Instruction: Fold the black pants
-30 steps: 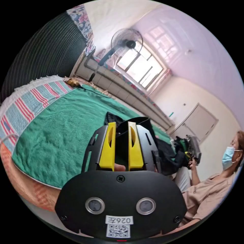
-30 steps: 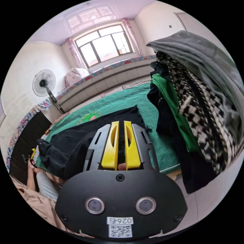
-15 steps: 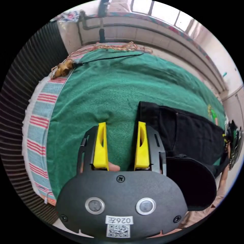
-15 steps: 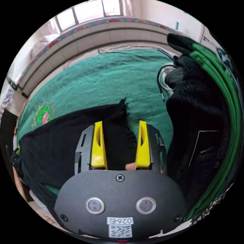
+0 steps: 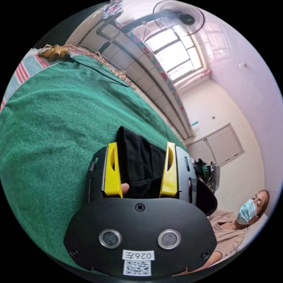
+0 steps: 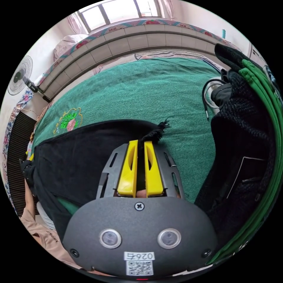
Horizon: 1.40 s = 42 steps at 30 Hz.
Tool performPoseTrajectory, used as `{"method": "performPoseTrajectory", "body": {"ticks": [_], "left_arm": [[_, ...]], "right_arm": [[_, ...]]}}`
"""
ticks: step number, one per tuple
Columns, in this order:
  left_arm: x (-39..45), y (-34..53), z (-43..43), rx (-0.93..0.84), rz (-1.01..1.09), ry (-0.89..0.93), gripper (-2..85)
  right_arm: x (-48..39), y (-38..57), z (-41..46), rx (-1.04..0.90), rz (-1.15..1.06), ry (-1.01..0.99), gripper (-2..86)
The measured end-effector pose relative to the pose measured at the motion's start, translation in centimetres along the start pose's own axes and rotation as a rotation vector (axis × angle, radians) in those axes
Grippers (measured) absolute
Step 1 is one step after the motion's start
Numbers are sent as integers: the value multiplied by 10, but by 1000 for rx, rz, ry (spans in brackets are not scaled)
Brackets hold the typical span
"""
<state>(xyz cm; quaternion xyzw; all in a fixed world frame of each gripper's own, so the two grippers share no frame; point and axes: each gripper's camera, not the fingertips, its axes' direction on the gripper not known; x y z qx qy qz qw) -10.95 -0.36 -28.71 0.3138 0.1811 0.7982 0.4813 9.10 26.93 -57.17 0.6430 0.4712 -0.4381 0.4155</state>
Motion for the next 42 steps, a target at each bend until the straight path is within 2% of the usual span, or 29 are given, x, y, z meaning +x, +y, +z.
{"method": "performPoseTrajectory", "body": {"ticks": [3,5,7,10,12,15,17,19,21,22,23,28,31,33,38,40,42], "left_arm": [[3,-4,11,-20,23,-86,211],[17,-12,26,-129,44,-312,115],[22,-17,41,-228,52,-358,62],[40,-12,32,-178,131,-411,52],[50,-8,15,-100,152,-389,50],[61,-8,-10,22,157,-323,49],[70,-14,-8,43,194,-406,52],[63,-22,13,-44,200,-509,62],[41,-25,37,-181,141,-581,79],[36,-25,31,-170,123,-543,87],[36,-24,16,-127,110,-505,90],[60,10,-79,70,176,-462,81],[84,47,-134,152,243,-330,86],[98,71,-151,156,258,-284,105],[117,133,-150,46,197,-141,220],[117,146,-139,-1,164,-127,240],[114,152,-126,-26,121,-120,247]], "right_arm": [[15,-2,-1,28,50,-97,9],[26,-1,-2,42,96,-153,5],[32,0,-6,56,122,-198,-2],[9,-4,-30,74,132,-181,-10],[-33,-6,-87,212,82,-123,-11],[-79,-30,-141,303,48,-116,-12],[-107,-54,-151,314,33,-78,-10],[-132,-88,-126,235,7,-4,-6],[-155,-124,-51,-21,11,68,9],[-161,-126,-39,-69,5,85,14],[-176,-117,-51,-31,-9,99,22],[-217,-27,-187,151,-33,169,38],[-237,57,-301,300,-79,50,48],[-258,115,-374,352,-164,-139,83],[-298,182,-407,182,-217,-406,168],[-319,201,-398,95,-241,-456,171],[-349,224,-388,-1,-276,-495,124]]}}
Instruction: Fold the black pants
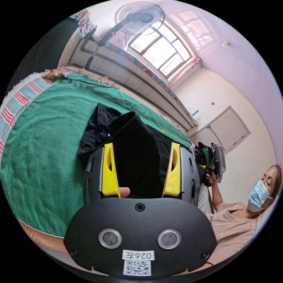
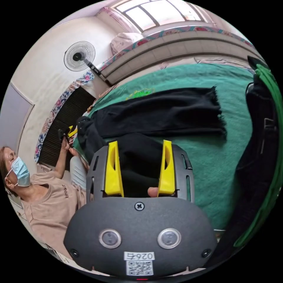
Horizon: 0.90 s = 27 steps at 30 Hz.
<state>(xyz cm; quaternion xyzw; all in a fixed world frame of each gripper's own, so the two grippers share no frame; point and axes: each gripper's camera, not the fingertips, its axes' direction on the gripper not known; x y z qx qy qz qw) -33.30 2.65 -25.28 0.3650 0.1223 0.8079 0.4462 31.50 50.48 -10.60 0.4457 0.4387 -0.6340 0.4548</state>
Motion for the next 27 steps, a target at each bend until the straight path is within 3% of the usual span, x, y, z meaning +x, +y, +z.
{"method": "performPoseTrajectory", "body": {"ticks": [3,6,8,12,17,19,23,25,27], "left_arm": [[-4,-3,27,-48,-65,-3,226],[-5,-4,39,-69,-127,41,114],[2,12,20,73,-126,77,70],[7,51,-20,244,-107,69,59],[-2,113,-77,540,-227,225,51],[10,109,-84,576,-213,224,49],[63,32,-66,571,-56,182,49],[84,-26,-37,490,47,108,62],[89,-75,2,401,23,-30,96]], "right_arm": [[-37,16,-2,6,-37,-178,27],[-76,36,-29,79,-50,-204,-7],[-101,51,-54,112,-81,-145,-13],[-146,103,-134,285,-116,40,-15],[-165,152,-220,516,-106,132,-14],[-170,147,-238,572,-116,171,-13],[-152,59,-248,615,-162,278,-11],[-114,-11,-228,587,-140,344,-5],[-23,-124,-172,450,-44,434,26]]}}
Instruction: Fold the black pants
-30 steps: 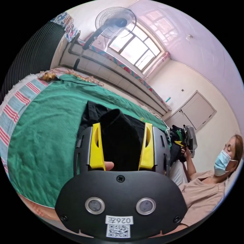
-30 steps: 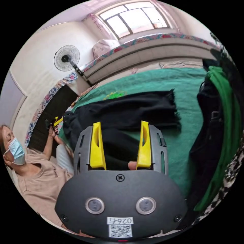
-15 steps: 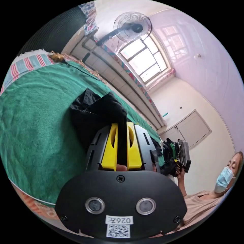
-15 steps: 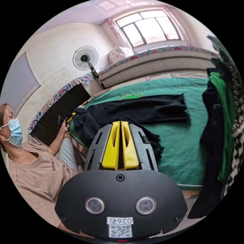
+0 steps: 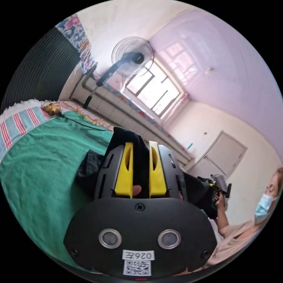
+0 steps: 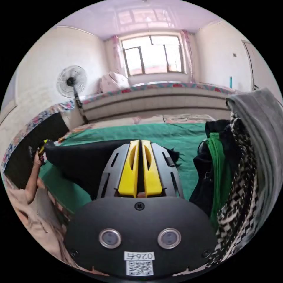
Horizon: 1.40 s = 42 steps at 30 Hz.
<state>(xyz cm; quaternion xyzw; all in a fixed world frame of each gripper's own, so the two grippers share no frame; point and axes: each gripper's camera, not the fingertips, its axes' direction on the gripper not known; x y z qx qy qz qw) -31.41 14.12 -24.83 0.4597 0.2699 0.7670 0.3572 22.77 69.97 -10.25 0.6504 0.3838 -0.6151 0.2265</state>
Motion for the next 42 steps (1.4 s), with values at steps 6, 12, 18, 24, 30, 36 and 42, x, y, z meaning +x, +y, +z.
{"method": "performPoseTrajectory", "body": {"ticks": [6,12,18,24,30,36,42], "left_arm": [[24,6,88,-200,-6,-84,105],[106,28,112,-196,212,-119,81],[236,4,203,-259,692,-190,141],[240,14,379,-774,863,-433,205],[209,14,410,-821,692,-413,109],[196,2,357,-599,550,-177,47],[208,1,325,-373,547,-194,45]], "right_arm": [[115,-3,181,-115,218,42,64],[229,68,281,-238,363,84,68],[349,123,372,-244,424,190,89],[419,162,480,-373,387,229,89],[456,185,507,-401,323,260,20],[460,188,419,-266,330,245,3],[436,169,365,-146,236,331,7]]}}
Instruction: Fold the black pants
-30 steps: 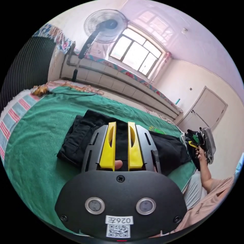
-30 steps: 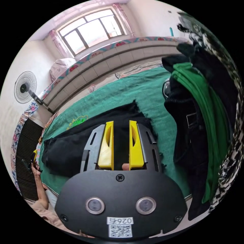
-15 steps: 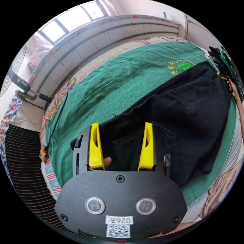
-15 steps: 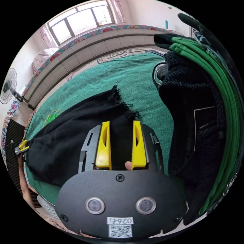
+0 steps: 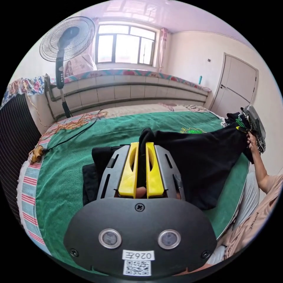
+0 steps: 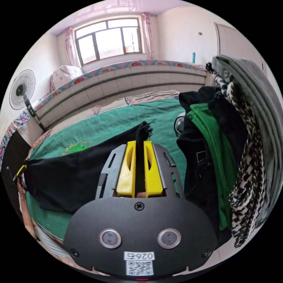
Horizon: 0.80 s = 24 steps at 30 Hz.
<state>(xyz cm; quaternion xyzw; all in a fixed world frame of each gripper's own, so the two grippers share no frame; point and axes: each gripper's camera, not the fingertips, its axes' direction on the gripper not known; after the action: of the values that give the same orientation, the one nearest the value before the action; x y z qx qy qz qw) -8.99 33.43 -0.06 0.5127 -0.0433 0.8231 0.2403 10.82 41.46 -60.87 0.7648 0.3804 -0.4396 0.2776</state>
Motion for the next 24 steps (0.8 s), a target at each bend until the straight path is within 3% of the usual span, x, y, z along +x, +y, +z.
{"method": "performPoseTrajectory", "body": {"ticks": [3,5,8,12,18,22,24], "left_arm": [[-7,0,38,-100,-7,-18,48],[-18,3,87,-274,-34,54,49],[-17,2,105,-301,-22,32,49],[-15,7,110,-295,11,5,50],[-27,16,120,-288,-2,19,51],[-34,24,125,-291,1,21,52],[-37,27,132,-311,3,23,52]], "right_arm": [[18,-5,64,-116,-19,95,15],[42,9,127,-253,-26,124,19],[93,38,177,-350,12,78,32],[154,43,128,-298,106,52,59],[174,52,59,-91,46,73,68],[199,11,62,-98,73,-106,82],[212,-20,98,-219,103,-165,60]]}}
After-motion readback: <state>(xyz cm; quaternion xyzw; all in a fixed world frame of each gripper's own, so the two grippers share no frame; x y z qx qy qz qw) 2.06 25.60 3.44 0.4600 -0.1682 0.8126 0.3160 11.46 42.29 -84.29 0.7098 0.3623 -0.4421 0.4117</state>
